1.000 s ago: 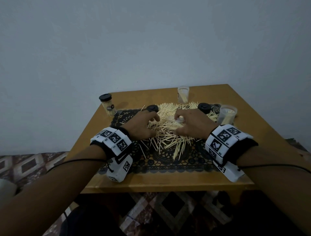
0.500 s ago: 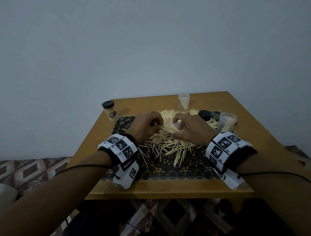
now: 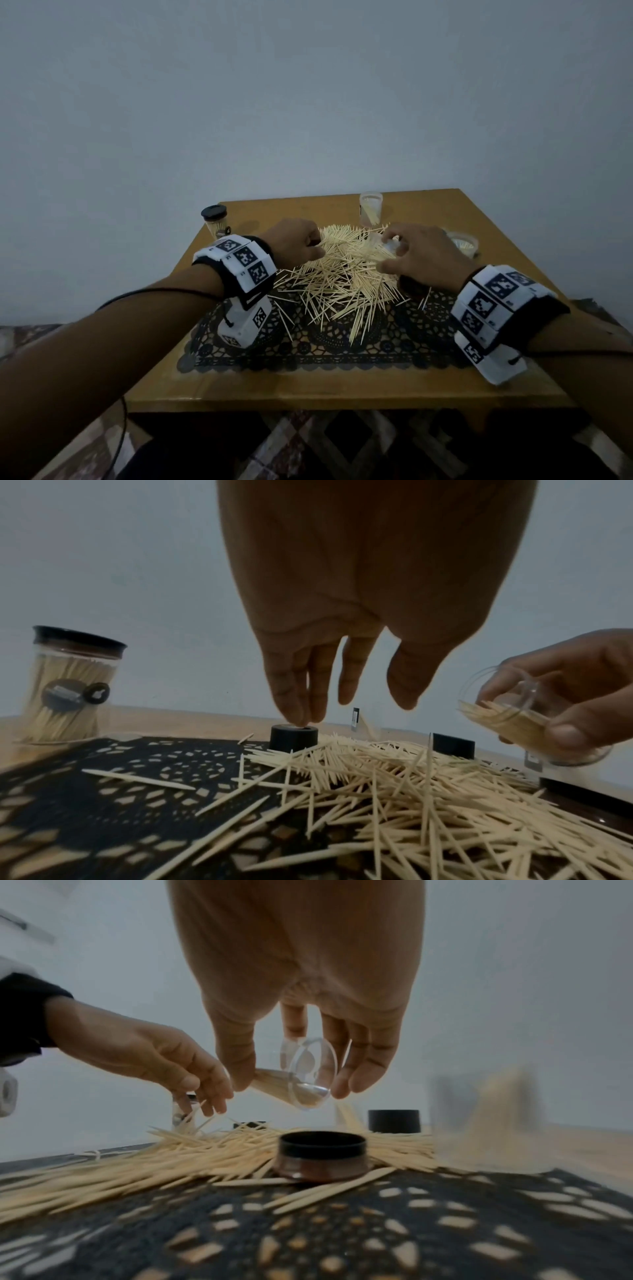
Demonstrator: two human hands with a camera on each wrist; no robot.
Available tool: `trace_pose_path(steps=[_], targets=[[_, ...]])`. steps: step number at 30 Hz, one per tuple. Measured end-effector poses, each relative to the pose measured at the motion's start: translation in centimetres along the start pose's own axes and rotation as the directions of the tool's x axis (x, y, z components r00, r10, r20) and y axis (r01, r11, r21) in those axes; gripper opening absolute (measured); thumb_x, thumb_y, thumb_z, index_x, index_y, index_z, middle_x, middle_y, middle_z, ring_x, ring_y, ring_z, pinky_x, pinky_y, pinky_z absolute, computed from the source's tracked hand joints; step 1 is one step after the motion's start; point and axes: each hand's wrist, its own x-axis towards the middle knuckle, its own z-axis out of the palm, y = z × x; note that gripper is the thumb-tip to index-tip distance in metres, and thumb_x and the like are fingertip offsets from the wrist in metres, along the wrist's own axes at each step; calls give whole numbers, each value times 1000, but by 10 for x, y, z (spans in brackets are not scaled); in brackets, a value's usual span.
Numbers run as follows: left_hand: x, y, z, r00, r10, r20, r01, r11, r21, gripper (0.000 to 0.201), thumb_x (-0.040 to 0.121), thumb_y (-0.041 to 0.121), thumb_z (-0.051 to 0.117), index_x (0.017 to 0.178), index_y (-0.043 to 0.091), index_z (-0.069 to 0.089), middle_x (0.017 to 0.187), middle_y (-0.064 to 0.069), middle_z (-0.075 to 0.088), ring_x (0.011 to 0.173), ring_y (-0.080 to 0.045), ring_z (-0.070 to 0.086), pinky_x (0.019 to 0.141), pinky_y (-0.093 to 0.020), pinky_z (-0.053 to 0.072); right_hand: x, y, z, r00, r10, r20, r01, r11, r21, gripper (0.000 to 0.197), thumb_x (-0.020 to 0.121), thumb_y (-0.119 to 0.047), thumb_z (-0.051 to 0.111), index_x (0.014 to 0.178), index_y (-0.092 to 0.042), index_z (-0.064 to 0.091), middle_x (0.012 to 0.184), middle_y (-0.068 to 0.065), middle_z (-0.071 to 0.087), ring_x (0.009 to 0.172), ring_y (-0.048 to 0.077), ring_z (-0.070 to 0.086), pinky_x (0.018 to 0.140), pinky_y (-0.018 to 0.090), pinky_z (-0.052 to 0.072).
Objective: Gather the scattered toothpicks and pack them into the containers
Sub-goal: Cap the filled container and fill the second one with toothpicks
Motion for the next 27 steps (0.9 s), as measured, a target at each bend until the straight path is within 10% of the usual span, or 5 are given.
trace_pose_path(steps=[10,14,19,27], targets=[[59,8,40,991,-123,56,117,988,102,62,87,64,50,94,3,60,84,-9,60,75,-23,56,64,-30,42,-2,19,-17,996,-14,-87,18,999,49,43,72,-37,83,108,-19,65,85,-11,58,78,7,58,60,16,37],[68,13,42,985,-170,13,167,976,142,64,88,68,42,63,9,45,60,-3,46,57,-20,46,51,-26,33,-2,19,-15,995,-28,-95,37,995,93,42,71,-39,83,104,-23,64,93,-1,65,86,14,63,64,22,42],[75,18,45,976,-211,58,206,975,80,64,78,72,56,62,11,43,59,-2,46,54,-18,44,51,-26,32,-2,16,-14,994,-35,-100,45,994,100,42,72,-42,82,106,-24,64,84,-4,64,79,13,62,58,21,39],[76,24,43,975,-215,49,213,976,51,53,85,41,67,55,11,36,54,0,37,48,-14,34,44,-23,26,-4,14,-15,994,-40,-98,50,994,97,43,71,-42,82,106,-24,64,80,-7,61,77,11,60,55,20,35]])
